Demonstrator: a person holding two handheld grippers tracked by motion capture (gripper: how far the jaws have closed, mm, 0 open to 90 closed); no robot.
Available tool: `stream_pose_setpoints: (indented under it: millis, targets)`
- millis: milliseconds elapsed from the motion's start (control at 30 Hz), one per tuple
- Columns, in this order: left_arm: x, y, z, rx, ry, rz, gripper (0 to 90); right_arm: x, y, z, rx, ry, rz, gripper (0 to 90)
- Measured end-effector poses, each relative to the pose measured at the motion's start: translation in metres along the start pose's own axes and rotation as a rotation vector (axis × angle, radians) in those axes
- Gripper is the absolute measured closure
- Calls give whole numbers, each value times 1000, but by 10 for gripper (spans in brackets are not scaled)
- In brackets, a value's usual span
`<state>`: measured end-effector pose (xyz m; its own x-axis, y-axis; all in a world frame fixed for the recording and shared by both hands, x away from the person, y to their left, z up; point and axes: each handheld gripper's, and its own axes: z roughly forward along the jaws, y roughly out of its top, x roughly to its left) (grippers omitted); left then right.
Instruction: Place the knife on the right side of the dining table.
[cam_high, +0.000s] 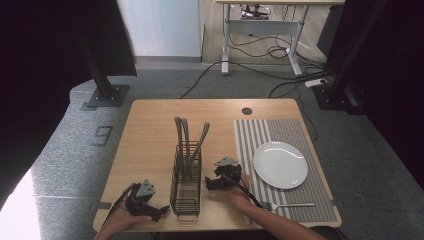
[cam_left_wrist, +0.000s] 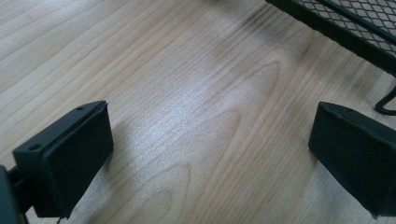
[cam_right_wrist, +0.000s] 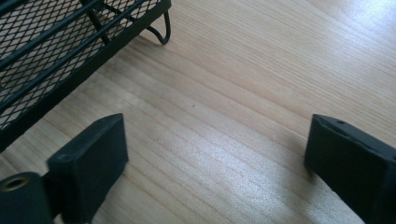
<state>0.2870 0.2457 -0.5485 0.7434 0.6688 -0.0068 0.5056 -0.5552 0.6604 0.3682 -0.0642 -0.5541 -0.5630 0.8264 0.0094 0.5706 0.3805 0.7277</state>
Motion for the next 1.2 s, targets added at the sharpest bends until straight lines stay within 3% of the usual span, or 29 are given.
stream_pose_setpoints:
  millis: [167, 200, 333, 533, 733, 1000, 1200]
  targets:
    - [0, 0, 0, 0, -2, 2, 0, -2, 1, -2, -11, 7, 9, 109]
    - [0, 0, 0, 0, -2, 3, 0, -4, 5, -7, -28, 16, 37, 119]
    - [0, 0, 0, -1, -4, 3, 0, -8, 16, -21, -73, 41, 59, 125]
    - [0, -1, -1, 0, -3, 3, 0, -17, 34, -43, -141, 63, 43, 137]
    - [0, -1, 0, -1, -3, 2, 0, -37, 67, -66, -236, 151, 62, 206]
    - [0, -1, 0, -2, -3, 1, 0, -35, 95, -69, -275, 193, 37, 251]
    - [-1, -1, 0, -2, -3, 1, 0, -34, 98, -64, -279, 206, 52, 257]
